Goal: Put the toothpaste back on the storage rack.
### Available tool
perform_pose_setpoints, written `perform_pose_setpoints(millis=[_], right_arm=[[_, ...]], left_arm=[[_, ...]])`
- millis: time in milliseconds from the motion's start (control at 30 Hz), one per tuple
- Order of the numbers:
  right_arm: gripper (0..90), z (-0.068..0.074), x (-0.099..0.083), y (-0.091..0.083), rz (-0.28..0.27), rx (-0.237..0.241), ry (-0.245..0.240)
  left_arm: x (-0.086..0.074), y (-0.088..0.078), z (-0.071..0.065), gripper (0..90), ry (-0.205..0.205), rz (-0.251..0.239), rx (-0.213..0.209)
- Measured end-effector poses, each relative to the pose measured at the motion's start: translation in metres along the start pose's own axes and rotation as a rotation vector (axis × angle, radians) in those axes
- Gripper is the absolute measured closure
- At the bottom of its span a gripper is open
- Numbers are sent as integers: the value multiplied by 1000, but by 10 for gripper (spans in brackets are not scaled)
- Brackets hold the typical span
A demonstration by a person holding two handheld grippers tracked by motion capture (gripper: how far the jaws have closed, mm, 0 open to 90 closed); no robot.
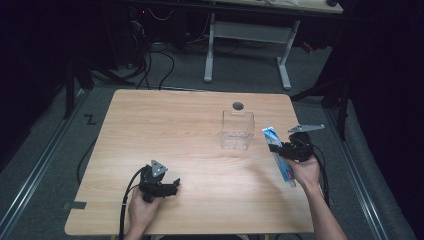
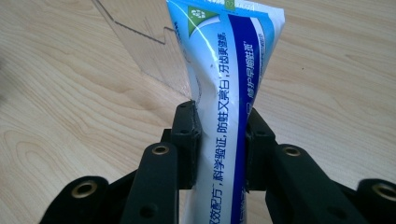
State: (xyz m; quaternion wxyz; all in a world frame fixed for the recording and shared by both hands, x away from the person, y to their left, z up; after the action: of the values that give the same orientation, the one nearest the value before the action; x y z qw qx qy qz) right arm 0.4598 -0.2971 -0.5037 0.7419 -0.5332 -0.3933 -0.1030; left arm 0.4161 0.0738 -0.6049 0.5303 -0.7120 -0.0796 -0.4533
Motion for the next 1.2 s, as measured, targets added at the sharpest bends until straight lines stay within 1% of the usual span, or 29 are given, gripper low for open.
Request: perform_pose_setpoints(millis=[67, 133, 200, 267, 367, 433, 500, 567, 633, 733, 767, 800, 833, 900, 967, 1033, 1100, 1133, 1200], right_arm=[[716, -1, 4, 1, 3, -1, -1], [716, 0, 13, 0, -21, 13, 12], [716, 5, 19, -1, -39, 34, 23], [716, 11, 25, -1, -64, 43, 14], [716, 20, 35, 1, -75, 57, -2], [716, 22, 36, 2, -75, 55, -9], [716, 26, 41, 2, -76, 64, -25], [716, 29, 44, 2, -83, 52, -36], [716, 34, 46, 3, -79, 67, -43], [715, 36, 47, 3, -85, 64, -41], [716, 37, 48, 3, -86, 73, -38], [716, 38, 52, 1, -101, 88, -28], [715, 39, 54, -1, -108, 86, -27], [715, 41, 55, -2, -114, 88, -31], [715, 44, 58, -5, -115, 105, -36], [716, 43, 67, -9, -136, 92, -42], [716, 44, 69, -11, -142, 99, -41], [716, 46, 72, -14, -154, 109, -46], [716, 48, 74, -15, -160, 102, -49]], left_arm=[[0, 0, 0, 155, -5, -1, 3], [1, 1, 0, 155, -7, -1, 5], [1, 1, 0, 155, -8, -1, 6], [1, 1, 0, 155, -8, -1, 6], [1, 1, 0, 155, -10, -1, 7], [1, 1, 0, 155, -10, -1, 8], [1, 1, 0, 155, -10, -1, 8], [1, 1, 0, 155, -10, 0, 8], [1, 1, 0, 155, -11, -1, 9], [0, 0, 0, 155, -10, -1, 9], [0, 0, 0, 155, -10, -1, 9], [0, 0, 0, 155, -10, -1, 9], [0, 0, 0, 155, -10, -1, 9], [0, 0, 0, 155, -10, -1, 9], [1, 1, 0, 155, -12, -2, 10], [1, 1, 0, 155, -12, -1, 10], [0, 0, 0, 155, -11, -1, 11], [0, 0, 0, 155, -12, -1, 10], [0, 0, -1, 155, -11, -1, 10]])
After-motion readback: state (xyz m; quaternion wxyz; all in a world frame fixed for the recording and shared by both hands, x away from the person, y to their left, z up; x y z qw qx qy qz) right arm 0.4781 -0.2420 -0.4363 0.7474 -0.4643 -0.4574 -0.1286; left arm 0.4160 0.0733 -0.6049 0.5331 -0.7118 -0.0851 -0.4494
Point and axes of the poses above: each handheld gripper's, and its own axes: y roughly forward along the jaws, x roughly out of its top, z roughly to its left, the point moved 10 cm from there along y, roughly forward along the jaws, and after that the axes turned 1 degree about -x, right-handed, at the moved point
